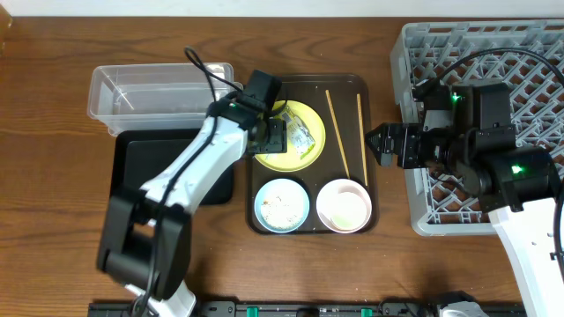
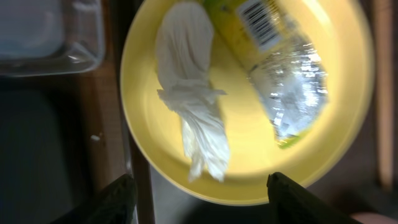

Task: Sort waste into correct bins and load items into the dishwasher rack

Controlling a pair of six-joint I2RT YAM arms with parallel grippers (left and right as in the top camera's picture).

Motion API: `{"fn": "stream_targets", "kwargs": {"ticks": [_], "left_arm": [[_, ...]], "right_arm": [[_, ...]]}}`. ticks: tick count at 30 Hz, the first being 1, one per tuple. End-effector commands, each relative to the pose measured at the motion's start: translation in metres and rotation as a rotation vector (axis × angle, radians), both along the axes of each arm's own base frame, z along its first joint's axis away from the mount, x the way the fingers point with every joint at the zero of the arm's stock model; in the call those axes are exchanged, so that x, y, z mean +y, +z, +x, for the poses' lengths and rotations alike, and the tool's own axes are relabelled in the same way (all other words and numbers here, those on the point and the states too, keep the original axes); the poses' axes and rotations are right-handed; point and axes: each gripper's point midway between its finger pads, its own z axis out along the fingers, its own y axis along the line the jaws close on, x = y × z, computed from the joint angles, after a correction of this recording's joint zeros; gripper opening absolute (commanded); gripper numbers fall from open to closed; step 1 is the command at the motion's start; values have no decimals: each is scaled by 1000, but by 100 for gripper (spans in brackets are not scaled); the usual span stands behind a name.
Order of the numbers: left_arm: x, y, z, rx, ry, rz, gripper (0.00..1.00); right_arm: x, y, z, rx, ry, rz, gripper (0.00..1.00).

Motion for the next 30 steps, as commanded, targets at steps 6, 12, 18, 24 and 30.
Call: {"fn": "stream_targets", "kwargs": {"ticks": [6, 12, 18, 24, 30], "left_arm": [[-4, -38, 16, 21, 7, 20, 52], [-5, -46, 16, 33, 5, 21, 14], [-8, 12, 23, -44, -6, -45, 6], [37, 96, 36, -228, 103, -19, 6], [93, 120, 58, -336, 200, 28, 6]], "right_arm": [[-5, 8, 4, -11, -34, 14, 93], [-5, 8, 4, -11, -35, 13, 92], [-5, 8, 4, -11, -35, 13, 92], [-5, 8, 4, -11, -34, 13, 92], [-5, 8, 4, -10, -35, 13, 92]]}}
